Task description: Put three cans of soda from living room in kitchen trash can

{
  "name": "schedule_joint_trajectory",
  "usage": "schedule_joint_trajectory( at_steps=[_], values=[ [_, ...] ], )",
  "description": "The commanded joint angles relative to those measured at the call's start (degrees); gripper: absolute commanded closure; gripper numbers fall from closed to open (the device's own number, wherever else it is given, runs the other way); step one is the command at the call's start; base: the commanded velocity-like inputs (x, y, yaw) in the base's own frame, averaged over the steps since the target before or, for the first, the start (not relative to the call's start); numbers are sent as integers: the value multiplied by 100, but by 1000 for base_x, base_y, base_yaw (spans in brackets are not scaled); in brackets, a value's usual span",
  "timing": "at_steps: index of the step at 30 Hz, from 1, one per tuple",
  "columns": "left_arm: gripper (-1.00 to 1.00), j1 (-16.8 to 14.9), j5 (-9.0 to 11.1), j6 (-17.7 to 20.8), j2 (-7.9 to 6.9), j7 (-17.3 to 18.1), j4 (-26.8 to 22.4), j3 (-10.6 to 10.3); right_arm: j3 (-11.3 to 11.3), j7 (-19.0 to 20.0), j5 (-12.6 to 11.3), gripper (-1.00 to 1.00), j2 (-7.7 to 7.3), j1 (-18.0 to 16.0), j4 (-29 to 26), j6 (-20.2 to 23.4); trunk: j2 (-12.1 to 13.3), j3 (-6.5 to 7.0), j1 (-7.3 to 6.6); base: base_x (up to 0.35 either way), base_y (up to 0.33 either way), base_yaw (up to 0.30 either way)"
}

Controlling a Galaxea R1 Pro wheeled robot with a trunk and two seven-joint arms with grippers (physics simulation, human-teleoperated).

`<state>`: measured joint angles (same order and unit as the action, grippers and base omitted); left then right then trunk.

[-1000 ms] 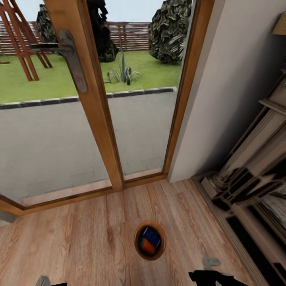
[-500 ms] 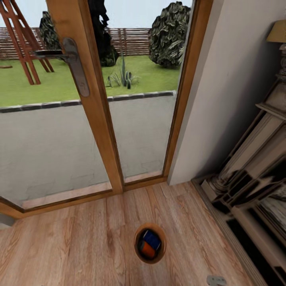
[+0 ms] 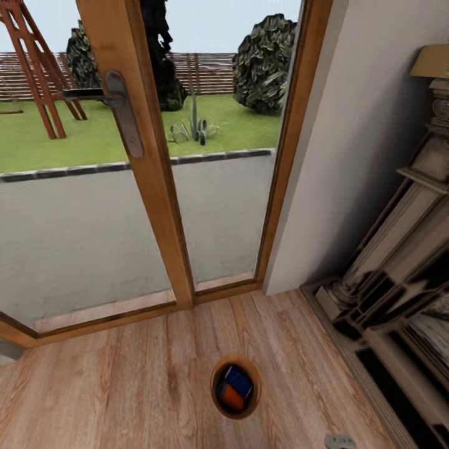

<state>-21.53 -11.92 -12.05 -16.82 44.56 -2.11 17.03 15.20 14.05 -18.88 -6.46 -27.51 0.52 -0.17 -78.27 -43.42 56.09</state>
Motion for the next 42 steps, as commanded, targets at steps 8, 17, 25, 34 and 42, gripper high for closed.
schedule_joint_trajectory(
  at_steps=[8,17,25,34,42],
  values=[
    [-100,0,-3,1,14,-61,0,-2,1,0,3,-100,4,0,1,0,0,76,0,0,0,0],
    [-100,2,3,-11,106,-70,0,-2,0,-7,4,-100,4,0,1,0,0,162,0,0,0,0],
    [-100,0,4,-12,377,-70,1,1,1,-8,7,-100,4,0,1,0,0,237,0,0,0,0],
    [-100,2,5,-11,436,-70,0,0,8,-8,7,-100,4,0,-2,-3,0,323,0,0,0,0],
    [-100,0,5,-13,442,-70,0,2,9,-8,7,-100,4,0,-1,-3,0,399,0,0,0,0]
  ],
)
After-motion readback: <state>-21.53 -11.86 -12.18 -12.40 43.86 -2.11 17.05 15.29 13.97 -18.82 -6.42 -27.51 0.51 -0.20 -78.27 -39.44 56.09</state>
